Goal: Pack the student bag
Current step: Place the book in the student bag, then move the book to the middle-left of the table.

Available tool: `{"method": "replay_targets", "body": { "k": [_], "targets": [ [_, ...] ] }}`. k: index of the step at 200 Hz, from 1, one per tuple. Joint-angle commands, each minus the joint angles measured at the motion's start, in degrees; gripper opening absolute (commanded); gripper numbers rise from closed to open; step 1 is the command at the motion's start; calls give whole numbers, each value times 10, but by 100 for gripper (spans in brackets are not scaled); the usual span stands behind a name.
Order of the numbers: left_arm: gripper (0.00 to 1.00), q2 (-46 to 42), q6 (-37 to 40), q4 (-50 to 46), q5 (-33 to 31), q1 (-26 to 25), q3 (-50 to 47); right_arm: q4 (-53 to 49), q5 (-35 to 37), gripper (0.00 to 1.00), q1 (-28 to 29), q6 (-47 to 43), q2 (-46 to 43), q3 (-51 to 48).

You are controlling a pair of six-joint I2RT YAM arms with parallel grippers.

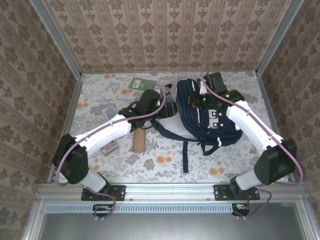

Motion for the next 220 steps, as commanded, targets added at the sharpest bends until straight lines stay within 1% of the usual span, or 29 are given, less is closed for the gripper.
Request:
{"method": "replay_targets", "body": {
  "k": [1, 33, 75, 96, 98, 105, 151, 197, 220],
  "targets": [
    [78, 9, 49, -34, 14, 47, 32, 23, -3, 0, 3, -3, -26, -21],
    [78, 82, 70, -31, 24, 105, 96, 23, -2, 0, 18, -6, -27, -34],
    [78, 211, 75, 13, 45, 156, 195, 23, 2, 0, 47, -16, -19, -55],
    [77, 275, 68, 23, 63, 171, 252, 14, 11, 0, 66, -26, -10, -63],
    [77, 281, 67, 24, 64, 184, 256, 13, 12, 0, 68, -26, -9, -64],
    [77, 301, 65, 28, 68, 194, 274, 14, 14, 0, 72, -27, -7, -70],
    [76, 407, 52, 48, 96, 238, 364, 13, 17, 0, 78, -33, 8, -89],
    [75, 503, 34, 25, 121, 266, 472, 7, 7, 0, 82, -43, 20, -91],
    [73, 550, 26, 0, 143, 278, 533, -2, 5, 7, 84, -49, 27, -91]
  ]
}}
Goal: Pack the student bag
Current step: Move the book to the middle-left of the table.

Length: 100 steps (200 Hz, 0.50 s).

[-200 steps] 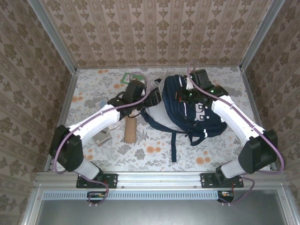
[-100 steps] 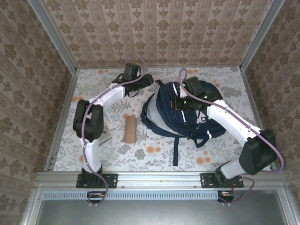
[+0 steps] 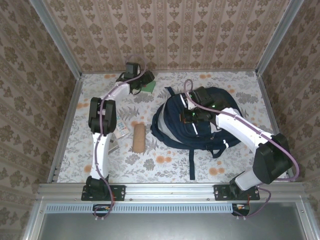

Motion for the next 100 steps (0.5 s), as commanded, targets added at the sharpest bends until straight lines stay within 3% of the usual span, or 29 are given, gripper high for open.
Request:
{"method": "replay_targets", "body": {
  "k": [1, 15, 29, 43, 60, 100],
  "targets": [
    [73, 39, -16, -29, 34, 12, 64, -23, -6, 7, 2, -16, 9, -9],
    [73, 60, -19, -51, 40, 17, 93, -26, -2, 17, 3, -18, 11, -10],
    [73, 68, -29, -61, 46, 22, 96, -29, 3, 36, 3, -20, 13, -10],
    [73, 65, -34, -62, 50, 26, 80, -31, 8, 40, 3, -25, 16, -5],
    [73, 54, -37, -50, 57, 30, 44, -34, 14, 52, 3, -30, 20, 8],
    [72, -10, -43, -7, 57, 39, -85, -39, 17, 62, 5, -34, 36, 52]
  ]
}}
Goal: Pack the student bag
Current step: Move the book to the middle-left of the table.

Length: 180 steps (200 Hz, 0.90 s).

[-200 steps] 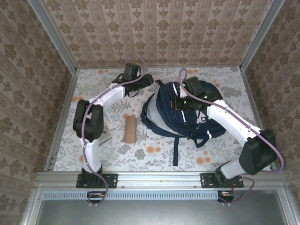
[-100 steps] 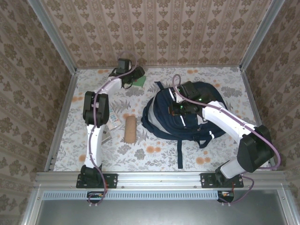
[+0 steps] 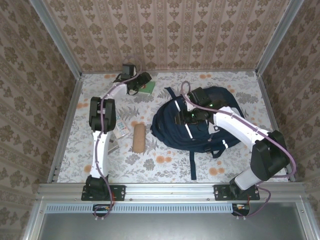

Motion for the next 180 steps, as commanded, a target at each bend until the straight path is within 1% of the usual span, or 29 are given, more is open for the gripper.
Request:
{"method": "replay_targets", "body": {
  "k": [1, 24, 50, 76, 96, 117, 139, 159, 180],
  "targets": [
    [72, -37, -17, -18, 6, 10, -82, -13, 12, 63, 3, -8, 10, 39],
    [72, -92, -37, 28, 0, 13, -182, -12, 12, 65, 7, -8, 23, 70],
    [72, -161, -93, 98, -9, 7, -315, -2, -2, 66, 12, -1, 51, 110],
    [72, -234, -135, 147, -44, -8, -436, 23, -34, 62, 17, 40, 94, 149],
    [72, -284, -151, 151, -67, -26, -502, 54, -73, 59, 24, 80, 135, 178],
    [73, -339, -167, 146, -97, -48, -555, 68, -91, 58, 41, 110, 182, 213],
    [75, -385, -175, 140, -115, -60, -593, 89, -91, 52, 57, 150, 219, 236],
    [76, -423, -168, 132, -112, -50, -600, 108, -80, 45, 67, 193, 250, 249],
    [76, -444, -129, 95, -94, -26, -580, 115, -62, 41, 81, 223, 282, 272]
  ]
}}
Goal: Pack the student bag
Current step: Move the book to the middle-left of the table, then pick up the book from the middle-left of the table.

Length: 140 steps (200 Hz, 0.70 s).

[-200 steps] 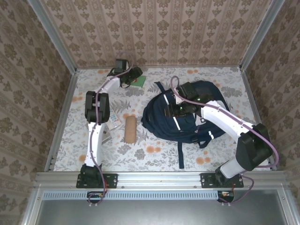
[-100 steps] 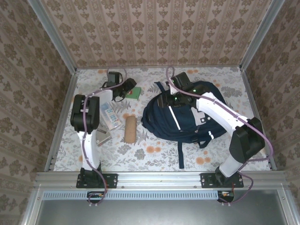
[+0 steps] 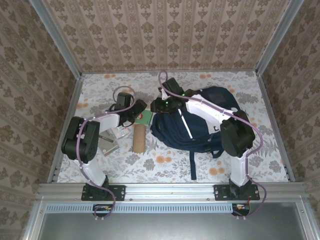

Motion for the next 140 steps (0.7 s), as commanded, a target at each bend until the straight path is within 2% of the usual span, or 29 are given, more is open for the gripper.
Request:
{"method": "replay_targets", "body": {
  "k": [1, 19, 58, 86, 140],
  "targets": [
    [76, -34, 28, -48, -1, 27, 16, 25, 8, 41, 13, 62, 33, 36],
    [76, -36, 74, -85, 13, 47, 38, 28, 23, 39, 24, 78, 64, 59],
    [75, 13, 139, -105, 89, 85, 69, 2, 50, 35, 42, 94, 138, 117],
    [75, 37, 164, -113, 92, 92, 76, -36, 67, 36, 44, 95, 171, 141],
    [74, 59, 194, -125, 90, 94, 62, -98, 122, 37, 41, 100, 163, 112]
  ]
}}
